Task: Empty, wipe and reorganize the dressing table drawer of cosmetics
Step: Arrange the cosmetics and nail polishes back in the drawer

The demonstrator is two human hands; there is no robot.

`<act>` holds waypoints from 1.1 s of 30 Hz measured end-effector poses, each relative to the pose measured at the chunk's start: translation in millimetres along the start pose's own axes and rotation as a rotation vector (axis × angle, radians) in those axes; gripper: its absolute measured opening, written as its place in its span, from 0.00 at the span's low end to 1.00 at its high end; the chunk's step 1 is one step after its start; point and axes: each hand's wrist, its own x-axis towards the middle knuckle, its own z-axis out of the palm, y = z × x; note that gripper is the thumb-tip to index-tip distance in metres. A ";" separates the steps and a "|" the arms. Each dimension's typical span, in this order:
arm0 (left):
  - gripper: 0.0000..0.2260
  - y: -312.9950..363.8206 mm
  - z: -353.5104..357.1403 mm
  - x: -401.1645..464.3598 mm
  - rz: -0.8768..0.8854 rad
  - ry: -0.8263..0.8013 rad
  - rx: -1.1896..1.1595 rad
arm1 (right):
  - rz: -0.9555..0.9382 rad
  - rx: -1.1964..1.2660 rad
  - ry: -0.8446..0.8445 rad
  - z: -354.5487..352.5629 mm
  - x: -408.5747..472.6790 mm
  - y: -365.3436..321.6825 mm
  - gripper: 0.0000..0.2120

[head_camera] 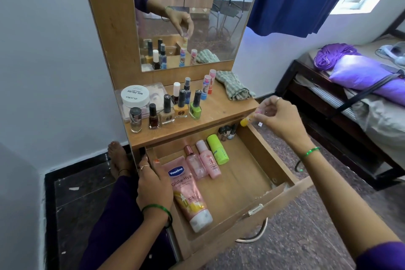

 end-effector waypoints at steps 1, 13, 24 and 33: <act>0.15 1.3 -0.6 -0.6 0.005 -0.001 -0.003 | 0.006 -0.025 -0.013 1.2 -3.7 6.2 0.07; 0.17 0.4 -0.9 -2.8 0.012 -0.010 -0.025 | -0.086 -0.487 -0.096 59.7 15.4 47.4 0.08; 0.17 -0.1 -1.3 -3.3 0.049 -0.018 -0.061 | -0.059 -0.500 0.015 82.1 14.7 61.7 0.09; 0.19 -3.5 3.0 -0.2 -0.008 -0.008 -0.029 | -0.024 -0.263 0.251 61.4 0.0 61.2 0.10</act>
